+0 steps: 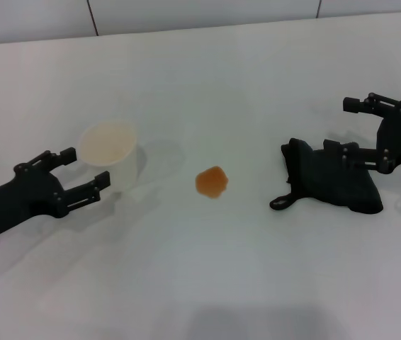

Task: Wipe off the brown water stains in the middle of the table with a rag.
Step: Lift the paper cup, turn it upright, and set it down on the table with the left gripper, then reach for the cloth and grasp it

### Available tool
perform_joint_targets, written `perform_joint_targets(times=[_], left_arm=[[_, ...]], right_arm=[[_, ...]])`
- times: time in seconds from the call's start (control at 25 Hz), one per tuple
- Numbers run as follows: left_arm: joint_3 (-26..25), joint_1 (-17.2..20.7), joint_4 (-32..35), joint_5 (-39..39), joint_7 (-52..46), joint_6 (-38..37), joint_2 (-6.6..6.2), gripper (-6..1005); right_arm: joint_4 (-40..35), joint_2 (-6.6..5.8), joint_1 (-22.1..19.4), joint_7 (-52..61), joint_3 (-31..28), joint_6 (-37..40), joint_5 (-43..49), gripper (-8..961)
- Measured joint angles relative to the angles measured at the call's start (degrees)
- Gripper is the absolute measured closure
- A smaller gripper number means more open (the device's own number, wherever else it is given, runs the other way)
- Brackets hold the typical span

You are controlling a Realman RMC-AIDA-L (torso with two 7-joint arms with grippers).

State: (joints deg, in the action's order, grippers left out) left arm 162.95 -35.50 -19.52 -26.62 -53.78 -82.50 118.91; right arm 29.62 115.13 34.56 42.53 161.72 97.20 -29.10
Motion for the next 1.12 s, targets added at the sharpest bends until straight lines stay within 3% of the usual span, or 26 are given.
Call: perform_joint_targets(times=[0.28,0.48,0.84,1.12], left_arm=[[0.09,-0.49,-7.30,0.80,-9.35,-7.39,0.00,119],[0.09,-2.17,-11.44,3.86,-18.13,-8.73,0.00,119],[0.09,-4.95,-11.97,6.19,-22.59,-11.25,-0.07,124],[0.09,-4.37,-12.70,6.55,-23.73,-13.35,-0.17,124]], right_arm=[[0.00,0.00,-0.02,0.28,0.00,0.00,-0.56,115],[0.00,0.00,0.10,0.37,0.00,0.00,-0.61,115],[0.00,0.00,0.04,0.38,0.00,-0.08,-0.62,115],[0.17,-0.09,0.01,0.37,0.00,0.00,-0.64,115]])
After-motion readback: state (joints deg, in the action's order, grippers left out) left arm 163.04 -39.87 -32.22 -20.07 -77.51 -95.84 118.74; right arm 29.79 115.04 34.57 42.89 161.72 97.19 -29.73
